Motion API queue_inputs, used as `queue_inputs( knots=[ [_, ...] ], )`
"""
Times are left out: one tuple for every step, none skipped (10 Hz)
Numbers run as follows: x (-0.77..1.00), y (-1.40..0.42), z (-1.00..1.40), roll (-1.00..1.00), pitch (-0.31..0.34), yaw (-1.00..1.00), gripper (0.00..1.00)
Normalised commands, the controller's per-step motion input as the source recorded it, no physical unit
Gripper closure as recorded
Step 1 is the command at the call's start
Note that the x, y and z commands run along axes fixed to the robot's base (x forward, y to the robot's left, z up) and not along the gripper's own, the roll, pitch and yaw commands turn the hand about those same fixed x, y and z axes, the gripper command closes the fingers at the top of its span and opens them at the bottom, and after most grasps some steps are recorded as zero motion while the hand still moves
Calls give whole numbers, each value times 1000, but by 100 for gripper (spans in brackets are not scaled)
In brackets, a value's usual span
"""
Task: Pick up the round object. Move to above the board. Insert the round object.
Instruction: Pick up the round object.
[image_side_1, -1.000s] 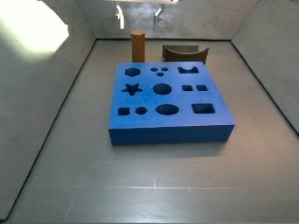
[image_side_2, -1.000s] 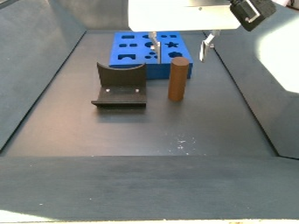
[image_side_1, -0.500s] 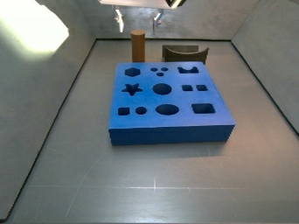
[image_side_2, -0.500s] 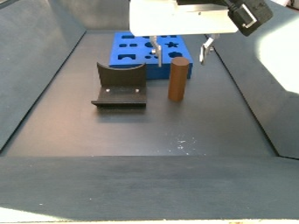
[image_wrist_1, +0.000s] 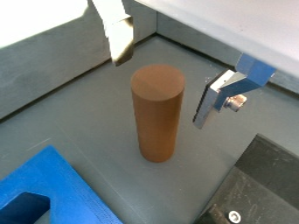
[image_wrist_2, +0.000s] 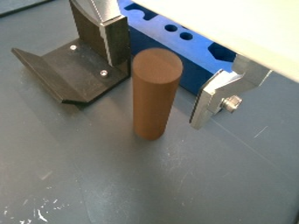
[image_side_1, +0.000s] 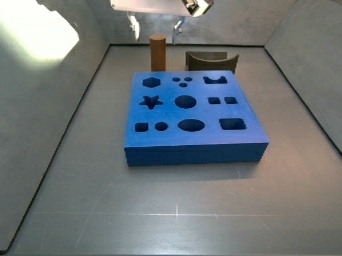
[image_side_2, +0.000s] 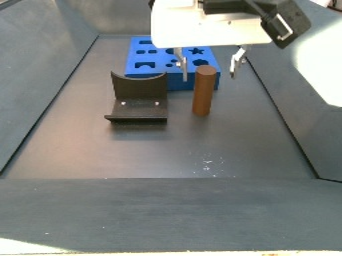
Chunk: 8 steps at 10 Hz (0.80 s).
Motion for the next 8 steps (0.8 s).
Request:
queue_inputs(
  knots=[
    [-54,0,-209,-20,-106,0,0],
    [-46,0,-146,-11,-74,0,0],
    [-23,0,-146,-23,-40,0,0],
    [0,0,-97,-6,0,0,0],
    [0,0,0,-20,0,0,0],
    [0,0,-17,0,0,0,0],
    [0,0,-137,0,0,0,0],
    [83,-9,-274,-57,0,0,0]
  ],
)
